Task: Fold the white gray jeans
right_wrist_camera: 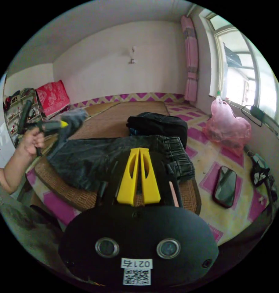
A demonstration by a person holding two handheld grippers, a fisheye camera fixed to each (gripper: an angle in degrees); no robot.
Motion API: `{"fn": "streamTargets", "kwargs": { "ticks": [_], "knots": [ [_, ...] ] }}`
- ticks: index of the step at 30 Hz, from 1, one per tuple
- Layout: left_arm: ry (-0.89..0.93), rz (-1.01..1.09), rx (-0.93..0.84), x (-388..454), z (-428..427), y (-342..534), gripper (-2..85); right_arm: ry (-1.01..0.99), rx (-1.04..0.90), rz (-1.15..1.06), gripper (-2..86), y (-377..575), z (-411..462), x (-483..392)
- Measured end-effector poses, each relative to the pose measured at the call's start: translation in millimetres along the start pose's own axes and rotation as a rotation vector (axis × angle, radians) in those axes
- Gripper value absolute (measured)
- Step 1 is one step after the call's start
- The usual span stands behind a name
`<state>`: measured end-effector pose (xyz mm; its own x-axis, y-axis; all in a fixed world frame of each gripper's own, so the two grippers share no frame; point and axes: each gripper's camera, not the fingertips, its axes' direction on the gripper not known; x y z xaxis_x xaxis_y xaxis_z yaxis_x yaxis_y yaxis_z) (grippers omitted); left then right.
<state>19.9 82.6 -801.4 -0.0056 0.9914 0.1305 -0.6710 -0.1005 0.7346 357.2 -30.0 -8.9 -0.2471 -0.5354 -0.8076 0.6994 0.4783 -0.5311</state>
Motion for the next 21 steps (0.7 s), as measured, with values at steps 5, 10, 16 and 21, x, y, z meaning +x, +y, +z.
{"fn": "streamTargets", "kwargs": {
  "ticks": [5,10,16,21],
  "knots": [
    [-0.036,0.042,-0.157,37,75,24,-0.8,-0.065,-0.007,0.083,-0.3,43,-30,37],
    [-0.022,0.13,-0.163,59,73,18,1.4,-0.086,0.005,0.185,1.7,70,-43,85],
    [0.159,0.061,-0.198,44,75,27,6.1,-0.162,-0.064,0.563,10.7,79,-15,171],
    [0.308,0.098,-0.039,32,40,41,5.3,-0.32,-0.051,0.841,13.8,96,10,220]
  ]
}}
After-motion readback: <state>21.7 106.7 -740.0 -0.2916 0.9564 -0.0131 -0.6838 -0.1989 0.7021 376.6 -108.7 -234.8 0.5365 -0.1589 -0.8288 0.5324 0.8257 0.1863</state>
